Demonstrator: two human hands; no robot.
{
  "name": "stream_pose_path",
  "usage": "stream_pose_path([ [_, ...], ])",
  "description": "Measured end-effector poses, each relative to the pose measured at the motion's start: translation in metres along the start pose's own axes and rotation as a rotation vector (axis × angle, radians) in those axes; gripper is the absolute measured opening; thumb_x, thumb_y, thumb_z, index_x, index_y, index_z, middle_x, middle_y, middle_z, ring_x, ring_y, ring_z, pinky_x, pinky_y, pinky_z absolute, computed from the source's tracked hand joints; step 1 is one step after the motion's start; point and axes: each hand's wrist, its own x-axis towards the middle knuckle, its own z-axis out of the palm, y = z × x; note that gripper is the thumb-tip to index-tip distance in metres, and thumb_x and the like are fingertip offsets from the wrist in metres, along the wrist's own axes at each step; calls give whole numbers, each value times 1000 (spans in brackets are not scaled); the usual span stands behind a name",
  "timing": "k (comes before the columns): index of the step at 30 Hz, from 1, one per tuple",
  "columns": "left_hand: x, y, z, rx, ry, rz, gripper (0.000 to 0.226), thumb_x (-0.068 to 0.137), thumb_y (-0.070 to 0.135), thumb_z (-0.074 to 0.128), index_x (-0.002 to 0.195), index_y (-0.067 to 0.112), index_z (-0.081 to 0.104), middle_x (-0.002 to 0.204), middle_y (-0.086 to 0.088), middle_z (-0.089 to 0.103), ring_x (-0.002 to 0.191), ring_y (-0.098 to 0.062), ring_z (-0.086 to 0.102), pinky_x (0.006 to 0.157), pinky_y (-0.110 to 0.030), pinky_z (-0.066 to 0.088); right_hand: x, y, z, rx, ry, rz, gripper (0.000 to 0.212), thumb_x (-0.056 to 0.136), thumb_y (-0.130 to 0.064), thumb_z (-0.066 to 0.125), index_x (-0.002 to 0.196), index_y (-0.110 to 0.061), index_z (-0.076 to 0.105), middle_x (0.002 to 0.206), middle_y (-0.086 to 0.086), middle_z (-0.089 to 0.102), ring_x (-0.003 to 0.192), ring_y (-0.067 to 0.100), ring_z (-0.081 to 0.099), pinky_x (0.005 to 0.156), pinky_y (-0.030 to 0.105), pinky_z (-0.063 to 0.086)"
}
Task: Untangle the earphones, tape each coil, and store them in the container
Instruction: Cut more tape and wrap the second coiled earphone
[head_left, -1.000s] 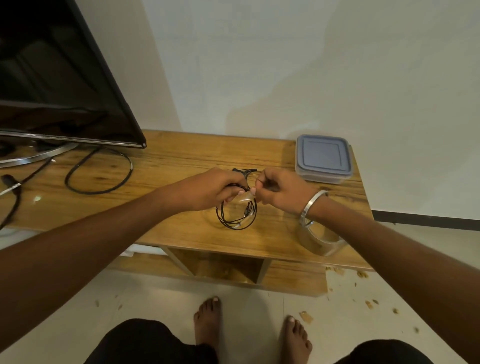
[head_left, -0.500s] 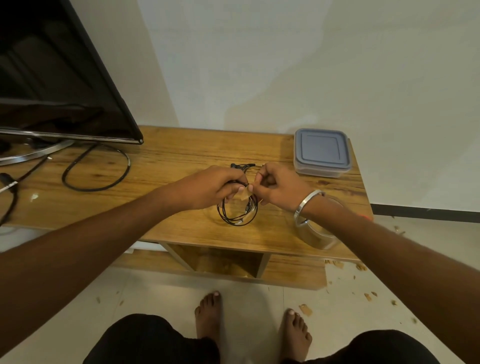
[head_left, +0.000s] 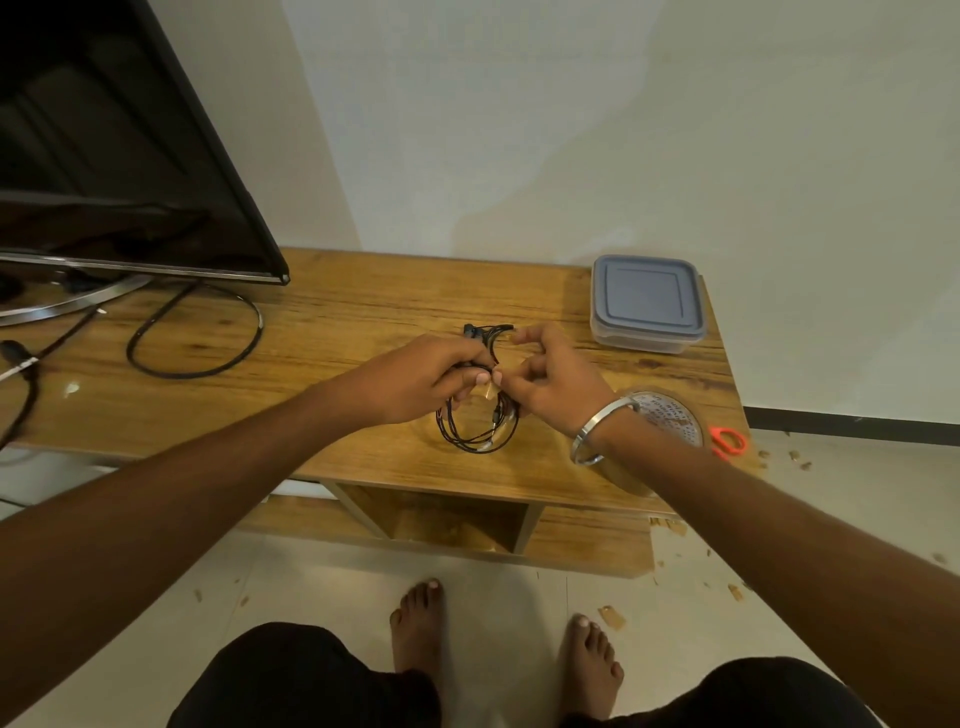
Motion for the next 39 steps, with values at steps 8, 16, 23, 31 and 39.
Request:
stream_pose_path([
  [8,-2,-6,11,-114,106,-64,12,100,16,49,95,18,59,71,2,60,68,-16,62,70,-43,55,-4,3,6,49,120,-58,30,89,-13,59,97,-14,30,66,11,55,56,24,51,55,30,43],
  [16,-3,-8,16,-152,149,-91,12,99,16,50,94,15,60,68,8,60,66,-12,58,68,-42,51,-7,11,22,131,151,-119,22,84,-21,64,81,-32,46,74,8,65,67,28,68,66,46,58],
  [23,-8,-5,17,-162,139,-102,12,100,16,48,97,12,59,73,5,61,68,-3,57,66,-23,47,-8,10,24,115,169,-113,14,87,-15,65,93,-21,53,73,8,68,59,12,65,62,28,55],
  [31,-9,-7,20,-167,147,-108,13,100,17,49,94,18,60,69,9,59,62,0,53,62,-20,44,-10,13,24,23,182,-165,17,87,-19,64,94,-27,51,72,6,67,60,18,65,67,33,52],
  [39,-9,-8,20,-201,137,-108,13,99,18,50,95,21,62,67,9,59,65,-7,55,64,-30,45,-12,10,22,-10,164,-180,15,88,-14,63,100,-21,59,71,7,67,58,18,64,56,25,52],
])
